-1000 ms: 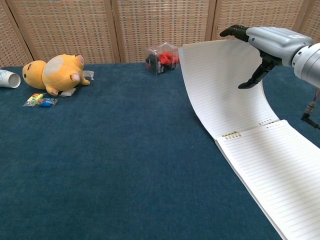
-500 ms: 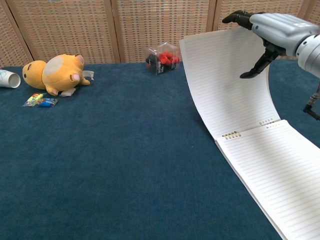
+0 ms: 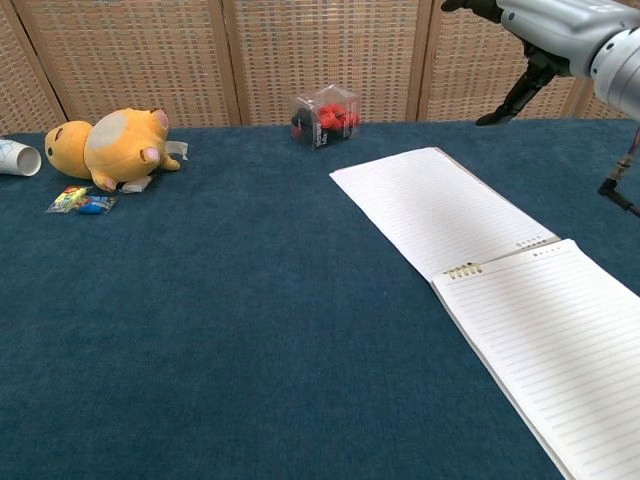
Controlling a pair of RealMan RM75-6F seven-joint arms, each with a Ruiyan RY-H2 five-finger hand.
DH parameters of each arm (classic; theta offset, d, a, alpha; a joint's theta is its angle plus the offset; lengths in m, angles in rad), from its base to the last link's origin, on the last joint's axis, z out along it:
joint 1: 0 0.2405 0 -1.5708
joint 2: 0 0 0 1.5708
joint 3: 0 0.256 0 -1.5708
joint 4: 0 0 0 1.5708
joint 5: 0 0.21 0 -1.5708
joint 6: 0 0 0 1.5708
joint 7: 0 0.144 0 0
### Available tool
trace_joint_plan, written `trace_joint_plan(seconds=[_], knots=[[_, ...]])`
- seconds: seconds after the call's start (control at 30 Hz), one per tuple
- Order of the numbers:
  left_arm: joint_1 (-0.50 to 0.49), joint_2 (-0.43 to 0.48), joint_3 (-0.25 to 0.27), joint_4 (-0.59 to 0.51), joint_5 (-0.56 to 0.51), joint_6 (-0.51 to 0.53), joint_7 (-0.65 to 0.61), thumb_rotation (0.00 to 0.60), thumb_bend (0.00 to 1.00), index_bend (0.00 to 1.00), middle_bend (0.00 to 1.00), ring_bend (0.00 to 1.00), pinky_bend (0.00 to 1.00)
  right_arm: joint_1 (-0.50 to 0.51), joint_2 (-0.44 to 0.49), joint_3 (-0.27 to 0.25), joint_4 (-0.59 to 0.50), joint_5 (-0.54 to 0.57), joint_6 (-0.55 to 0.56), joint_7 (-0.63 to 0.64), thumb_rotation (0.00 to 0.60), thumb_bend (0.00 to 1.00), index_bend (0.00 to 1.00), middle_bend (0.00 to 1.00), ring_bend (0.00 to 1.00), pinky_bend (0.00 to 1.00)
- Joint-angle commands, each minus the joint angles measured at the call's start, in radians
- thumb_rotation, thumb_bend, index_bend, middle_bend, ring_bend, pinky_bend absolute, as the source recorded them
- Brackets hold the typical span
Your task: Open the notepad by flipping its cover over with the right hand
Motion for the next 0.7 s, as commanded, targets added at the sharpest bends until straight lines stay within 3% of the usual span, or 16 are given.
trace_joint_plan(seconds=[0.03,0.17,0.37,0.7], knots=[[0.000,0.001,0.000,0.000,0.000,0.001,-0.002,0.600,0.00,0.00,0.00,0.00,0.07,0.000,0.022,0.008,-0.038,0.019,0.000,-0.024,0.600,0.00,0.00,0.00,0.00,0.00],[0.000,0.003,-0.001,0.001,-0.001,0.001,-0.005,0.600,0.00,0.00,0.00,0.00,0.07,-0.019,0.046,-0.010,-0.083,0.032,0.006,-0.053,0.600,0.00,0.00,0.00,0.00,0.00],[0.002,0.012,-0.010,-0.004,-0.015,0.006,-0.016,0.600,0.00,0.00,0.00,0.00,0.07,-0.100,0.111,-0.084,-0.164,0.014,0.049,-0.064,0.600,0.00,0.00,0.00,0.00,0.00],[0.009,0.035,-0.010,-0.018,-0.004,0.028,-0.032,0.600,0.00,0.00,0.00,0.00,0.07,-0.322,0.243,-0.254,-0.229,-0.063,0.170,0.134,0.600,0.00,0.00,0.00,0.00,0.00]])
